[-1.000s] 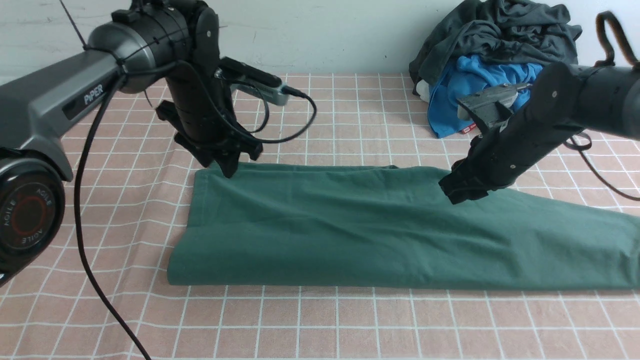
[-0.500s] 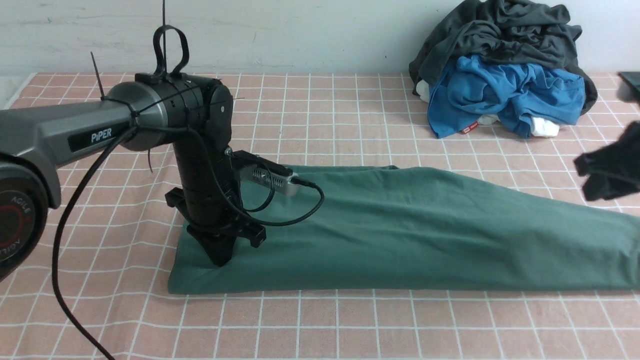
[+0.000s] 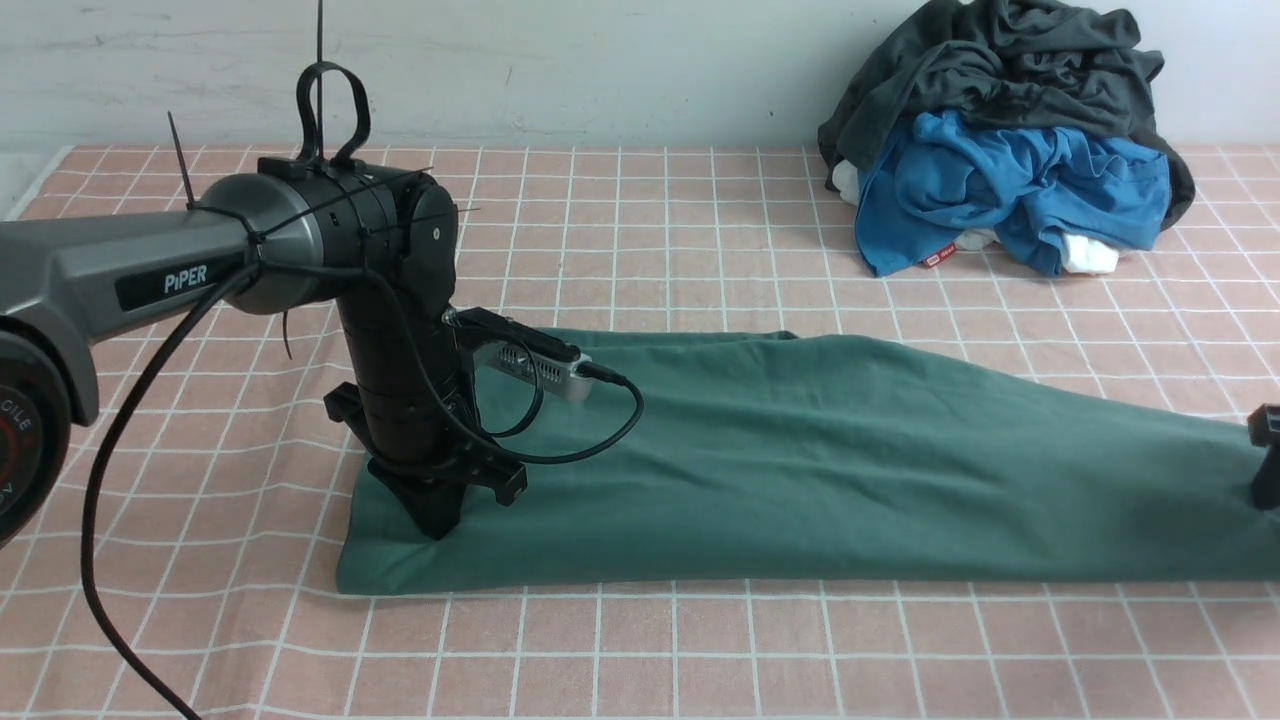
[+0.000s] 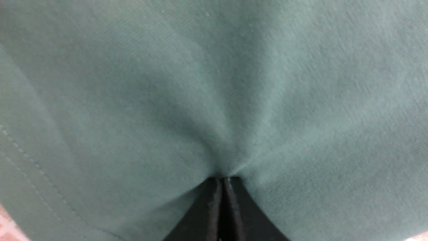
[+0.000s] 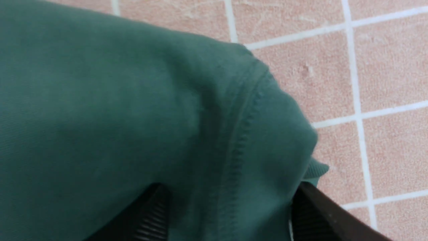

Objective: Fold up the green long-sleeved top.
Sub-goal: Use the right arm to clamp the right edge of the fabric, then use the right arm to drag the right edge of the fabric to the left and folds it over the left edge

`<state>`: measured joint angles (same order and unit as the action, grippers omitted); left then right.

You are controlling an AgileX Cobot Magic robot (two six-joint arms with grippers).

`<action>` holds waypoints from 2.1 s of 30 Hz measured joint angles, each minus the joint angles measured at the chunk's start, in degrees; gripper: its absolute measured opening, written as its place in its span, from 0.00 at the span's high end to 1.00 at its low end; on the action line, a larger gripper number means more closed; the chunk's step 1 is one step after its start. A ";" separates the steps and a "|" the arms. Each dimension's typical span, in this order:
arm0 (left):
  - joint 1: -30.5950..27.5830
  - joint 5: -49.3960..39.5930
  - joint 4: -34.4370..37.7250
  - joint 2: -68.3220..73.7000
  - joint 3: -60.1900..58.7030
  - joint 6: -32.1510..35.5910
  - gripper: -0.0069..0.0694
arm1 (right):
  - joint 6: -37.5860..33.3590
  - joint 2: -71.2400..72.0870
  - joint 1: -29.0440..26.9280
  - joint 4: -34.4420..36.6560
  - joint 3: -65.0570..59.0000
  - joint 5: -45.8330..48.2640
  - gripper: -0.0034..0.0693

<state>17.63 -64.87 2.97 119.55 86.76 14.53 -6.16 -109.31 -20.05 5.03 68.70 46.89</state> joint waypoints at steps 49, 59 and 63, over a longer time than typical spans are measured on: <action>-7.92 -1.46 -10.96 -38.02 -1.47 -5.07 0.91 | -5.78 7.44 47.10 3.94 31.98 10.52 0.91; -7.92 -2.03 -10.08 -43.53 -3.46 -5.07 0.91 | -3.23 -13.27 58.98 8.92 41.75 4.66 0.91; -7.92 -2.36 -9.81 -44.47 -3.75 -5.07 0.91 | -2.12 -19.89 59.91 13.82 45.43 5.27 0.84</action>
<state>9.71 -67.24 -6.84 75.08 83.01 9.46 -8.28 -129.21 39.87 18.85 114.12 52.17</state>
